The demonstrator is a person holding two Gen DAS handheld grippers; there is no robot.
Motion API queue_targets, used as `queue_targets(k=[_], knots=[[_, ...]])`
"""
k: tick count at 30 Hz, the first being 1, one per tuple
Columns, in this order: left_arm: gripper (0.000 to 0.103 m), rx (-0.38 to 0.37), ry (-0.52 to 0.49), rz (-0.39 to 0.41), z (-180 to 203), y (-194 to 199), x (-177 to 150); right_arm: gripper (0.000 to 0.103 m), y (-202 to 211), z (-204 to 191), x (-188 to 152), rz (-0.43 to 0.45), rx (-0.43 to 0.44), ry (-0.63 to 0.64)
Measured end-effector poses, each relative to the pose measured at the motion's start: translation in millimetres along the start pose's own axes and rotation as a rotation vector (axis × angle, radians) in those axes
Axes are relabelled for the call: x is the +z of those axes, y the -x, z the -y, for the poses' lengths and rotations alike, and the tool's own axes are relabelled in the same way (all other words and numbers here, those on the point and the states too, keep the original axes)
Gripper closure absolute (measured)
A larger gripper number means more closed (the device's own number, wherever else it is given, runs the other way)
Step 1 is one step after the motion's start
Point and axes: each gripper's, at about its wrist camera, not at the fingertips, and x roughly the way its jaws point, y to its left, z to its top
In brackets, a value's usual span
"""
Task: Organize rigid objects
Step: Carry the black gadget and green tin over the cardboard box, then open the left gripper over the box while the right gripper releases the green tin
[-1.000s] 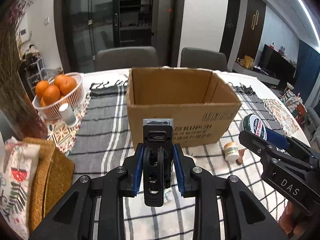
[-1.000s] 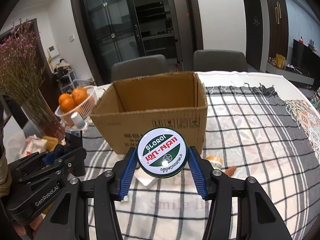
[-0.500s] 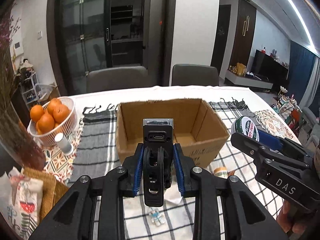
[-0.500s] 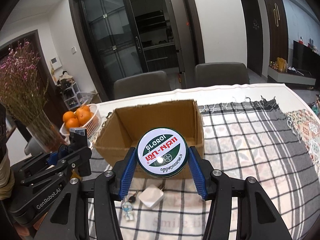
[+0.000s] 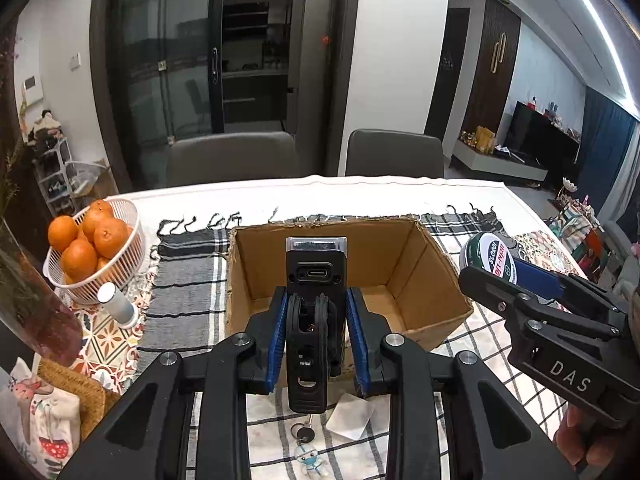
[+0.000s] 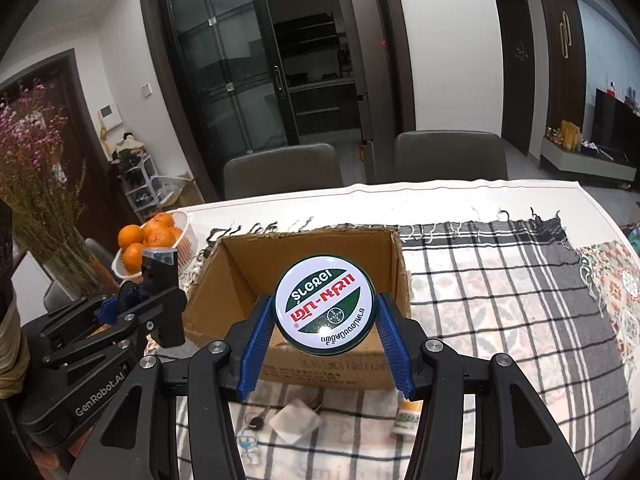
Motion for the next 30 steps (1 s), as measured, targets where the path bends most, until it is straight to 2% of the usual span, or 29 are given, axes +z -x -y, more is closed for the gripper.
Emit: queue_targets(k=[22,24,25,26,30], knots=[[0.074,0.043,-0.013,-0.178,-5.5,-83.6,8.4,0.050,-78.0,14.2,17.9,-0.172,-0.019,0.032],[0.069,0.049,-0.011,-0.169,-5.1,-83.4,8.4,0.048,-80.9,13.3,17.5,-0.185,-0.011,0.027],[0.061,0.055,-0.013,-0.166,-5.4,-83.3,9.0,0.047,-82.0,14.5,17.3,-0.185,-0.006,0.022],[0.058,0.062,-0.019,-0.160,-4.4,-81.5,8.4,0.046,-81.6,15.1,17.2,-0.182,-0.008,0.020],[0.056,0.083,-0.040,-0.136,-2.4,-73.3,5.9,0.043,-76.9,19.3,16.2,-0.165,-0.025,0.005]])
